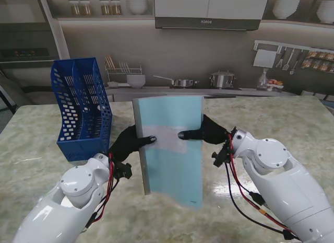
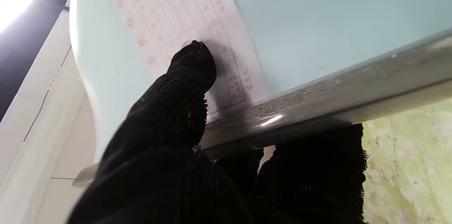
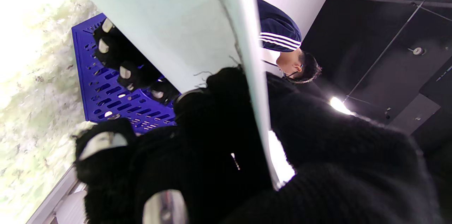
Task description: Open the sliding file folder, put the receipt in and insert it into the document holder
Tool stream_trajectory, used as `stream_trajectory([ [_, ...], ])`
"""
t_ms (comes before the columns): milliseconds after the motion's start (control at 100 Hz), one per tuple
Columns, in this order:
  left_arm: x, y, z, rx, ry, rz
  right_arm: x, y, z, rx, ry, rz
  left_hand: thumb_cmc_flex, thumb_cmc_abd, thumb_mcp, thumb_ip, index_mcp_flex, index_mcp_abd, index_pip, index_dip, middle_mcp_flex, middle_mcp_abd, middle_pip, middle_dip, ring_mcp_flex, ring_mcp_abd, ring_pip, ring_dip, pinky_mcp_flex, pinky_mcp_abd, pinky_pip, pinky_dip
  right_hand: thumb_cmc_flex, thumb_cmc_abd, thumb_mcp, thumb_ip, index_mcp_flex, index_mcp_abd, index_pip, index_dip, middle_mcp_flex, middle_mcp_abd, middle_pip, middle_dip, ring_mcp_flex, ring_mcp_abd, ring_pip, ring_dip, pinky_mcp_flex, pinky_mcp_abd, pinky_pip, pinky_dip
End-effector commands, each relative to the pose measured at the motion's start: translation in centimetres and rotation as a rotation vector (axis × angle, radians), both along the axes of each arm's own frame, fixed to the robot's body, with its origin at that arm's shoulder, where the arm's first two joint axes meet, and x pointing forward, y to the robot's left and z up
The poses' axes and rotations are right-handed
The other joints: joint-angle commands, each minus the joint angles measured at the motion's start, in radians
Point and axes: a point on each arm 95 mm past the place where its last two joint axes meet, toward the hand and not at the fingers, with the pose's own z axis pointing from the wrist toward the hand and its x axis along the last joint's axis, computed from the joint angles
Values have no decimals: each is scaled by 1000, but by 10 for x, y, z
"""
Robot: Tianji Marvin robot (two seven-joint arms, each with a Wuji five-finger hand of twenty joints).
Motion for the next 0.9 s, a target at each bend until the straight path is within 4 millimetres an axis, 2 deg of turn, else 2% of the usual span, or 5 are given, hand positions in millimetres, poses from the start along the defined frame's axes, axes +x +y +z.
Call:
stream_trajectory([
  [0, -5, -8, 2, 2, -9, -12, -3, 1, -2, 5, 10, -7, 124, 21, -100, 25, 31, -93, 127, 77, 48, -34, 65, 54, 40, 59, 76, 51, 95, -183, 98, 13, 163, 57, 206, 123, 70, -241, 78, 15, 64, 236, 66, 13, -11, -31, 73, 16, 57, -73, 213, -18],
  [240, -11, -9, 4, -15, -36, -39, -4, -1, -2, 10, 11, -14, 153, 107, -126, 73, 42, -132, 208, 446, 40, -35, 325, 194, 127, 57, 185, 250, 223, -289, 243, -39, 166, 62, 194, 122, 56, -242, 69, 14, 63, 232, 66, 15, -11, -30, 74, 16, 53, -76, 211, -18],
  [560, -16, -15, 0, -101, -39, -15, -5, -5, -5, 25, 35, -45, 78, 90, 85, 103, 125, 111, 240, 795, 208, -118, 545, 304, 347, -17, 373, 266, 457, -384, 473, -143, 179, 66, 134, 112, -1, -263, -6, -62, 54, 222, 62, 15, -12, -3, 74, 17, 7, -98, 194, 3],
  [800, -17, -19, 0, -126, -24, 70, -5, -8, -7, 32, 78, -73, -3, -24, 353, 376, 221, 212, 280, 823, 312, -120, 626, 248, 503, -108, 469, 127, 627, -486, 569, -247, 214, -3, 81, 12, -106, -248, 7, -406, 64, 213, 58, -5, -13, 7, 75, 23, -17, -127, 181, 42],
  [890, -17, -19, 0, -130, -26, 76, -4, -9, -8, 36, 89, -79, -11, -47, 403, 435, 239, 227, 288, 834, 331, -119, 640, 238, 535, -126, 479, 111, 631, -515, 587, -249, 217, -26, 69, -3, -134, -239, 12, -489, 68, 212, 59, -14, -13, 12, 75, 25, -23, -135, 179, 48],
])
